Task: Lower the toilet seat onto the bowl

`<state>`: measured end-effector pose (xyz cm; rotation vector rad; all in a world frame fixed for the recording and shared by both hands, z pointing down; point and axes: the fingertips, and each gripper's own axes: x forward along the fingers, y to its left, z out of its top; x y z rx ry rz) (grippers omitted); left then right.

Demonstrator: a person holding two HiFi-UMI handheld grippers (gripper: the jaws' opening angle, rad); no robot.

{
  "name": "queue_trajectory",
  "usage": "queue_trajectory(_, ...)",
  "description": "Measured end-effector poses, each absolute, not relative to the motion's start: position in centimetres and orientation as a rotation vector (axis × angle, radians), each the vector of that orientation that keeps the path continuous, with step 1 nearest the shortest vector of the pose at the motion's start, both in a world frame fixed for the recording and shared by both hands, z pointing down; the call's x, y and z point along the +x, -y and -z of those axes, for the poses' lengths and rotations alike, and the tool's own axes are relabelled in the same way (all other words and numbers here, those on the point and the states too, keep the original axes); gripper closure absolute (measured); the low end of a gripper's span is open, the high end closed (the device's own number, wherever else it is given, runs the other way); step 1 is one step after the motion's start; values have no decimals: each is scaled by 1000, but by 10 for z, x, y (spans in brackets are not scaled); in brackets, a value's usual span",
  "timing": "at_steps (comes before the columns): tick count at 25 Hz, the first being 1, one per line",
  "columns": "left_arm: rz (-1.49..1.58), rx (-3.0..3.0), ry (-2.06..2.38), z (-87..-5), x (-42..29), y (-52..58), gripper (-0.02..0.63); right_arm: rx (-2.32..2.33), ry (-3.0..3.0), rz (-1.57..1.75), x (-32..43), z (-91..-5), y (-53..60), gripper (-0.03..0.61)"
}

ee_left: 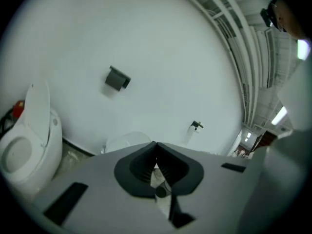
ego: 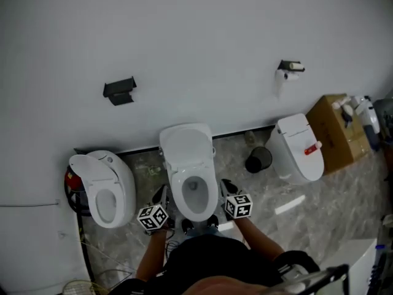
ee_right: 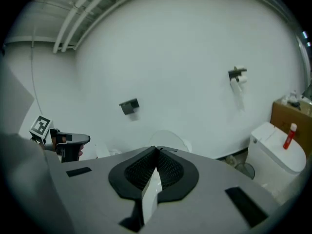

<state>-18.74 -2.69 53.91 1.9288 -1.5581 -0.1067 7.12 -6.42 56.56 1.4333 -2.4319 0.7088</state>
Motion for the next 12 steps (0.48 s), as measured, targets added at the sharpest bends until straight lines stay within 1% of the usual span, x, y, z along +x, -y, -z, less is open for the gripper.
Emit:
queue_trajectory(5, 113, 2146, 1820, -419, -202, 9, 606, 1582, 2619, -477, 72, -443, 56, 565)
queue_trajectory(9, 152, 2212, 1934, -371, -204, -17, 606, 1718, 2697, -294, 84, -377, 39, 565)
queue_trajectory(12, 127, 2262, 1997, -357, -204, -28, 606, 1795, 2720, -208, 92, -349, 30, 565)
